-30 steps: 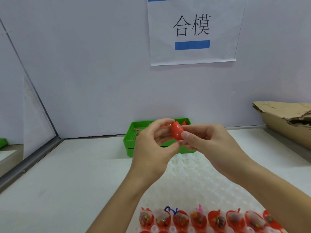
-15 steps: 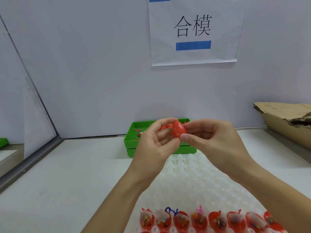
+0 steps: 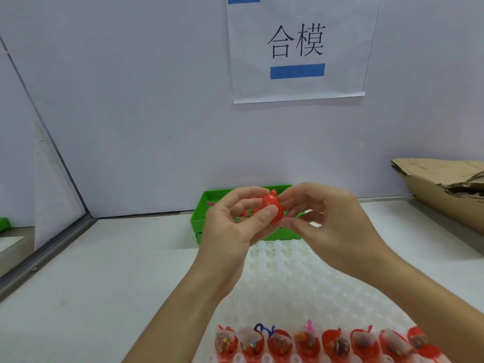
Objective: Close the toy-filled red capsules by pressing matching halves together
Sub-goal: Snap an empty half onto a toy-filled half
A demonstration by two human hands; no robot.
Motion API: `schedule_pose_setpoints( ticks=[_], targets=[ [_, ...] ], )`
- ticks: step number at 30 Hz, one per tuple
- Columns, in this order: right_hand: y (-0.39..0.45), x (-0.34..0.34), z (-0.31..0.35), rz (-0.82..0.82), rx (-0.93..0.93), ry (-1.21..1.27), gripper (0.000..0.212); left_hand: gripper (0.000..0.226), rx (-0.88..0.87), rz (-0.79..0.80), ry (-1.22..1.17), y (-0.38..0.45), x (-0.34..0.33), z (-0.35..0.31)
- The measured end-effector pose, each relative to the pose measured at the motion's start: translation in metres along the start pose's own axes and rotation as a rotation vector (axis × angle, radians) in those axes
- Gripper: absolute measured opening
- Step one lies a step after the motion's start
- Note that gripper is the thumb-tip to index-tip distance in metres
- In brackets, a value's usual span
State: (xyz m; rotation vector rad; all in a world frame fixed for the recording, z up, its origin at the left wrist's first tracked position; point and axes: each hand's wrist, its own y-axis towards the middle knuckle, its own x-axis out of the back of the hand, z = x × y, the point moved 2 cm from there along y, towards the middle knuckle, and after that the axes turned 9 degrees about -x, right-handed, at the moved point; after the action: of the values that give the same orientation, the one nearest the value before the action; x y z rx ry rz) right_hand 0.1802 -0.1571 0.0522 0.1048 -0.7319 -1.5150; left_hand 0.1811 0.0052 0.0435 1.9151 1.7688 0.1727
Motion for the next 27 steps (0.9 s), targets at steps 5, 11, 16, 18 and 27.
schedule_pose_setpoints(
  ticks=[5,11,16,18,27],
  targets=[
    [-0.004,-0.006,0.005,0.067,0.069,-0.138,0.041,0.033,-0.074,-0.065,0.342,-0.003,-0.001,-0.002],
    [0.003,-0.002,-0.004,0.001,-0.078,-0.056,0.026,0.037,-0.008,-0.01,0.354,-0.003,-0.004,-0.002],
    [0.018,0.02,-0.035,0.056,-0.508,0.383,0.019,0.037,0.018,-0.053,0.376,0.002,0.003,0.003],
    [0.024,0.034,-0.043,0.016,-0.6,0.587,0.019,0.039,0.021,-0.052,0.375,0.003,0.003,0.005],
    [0.075,0.105,-0.082,-0.66,-0.633,1.21,0.029,0.025,0.013,-0.055,0.392,0.004,0.005,0.007]
  ],
)
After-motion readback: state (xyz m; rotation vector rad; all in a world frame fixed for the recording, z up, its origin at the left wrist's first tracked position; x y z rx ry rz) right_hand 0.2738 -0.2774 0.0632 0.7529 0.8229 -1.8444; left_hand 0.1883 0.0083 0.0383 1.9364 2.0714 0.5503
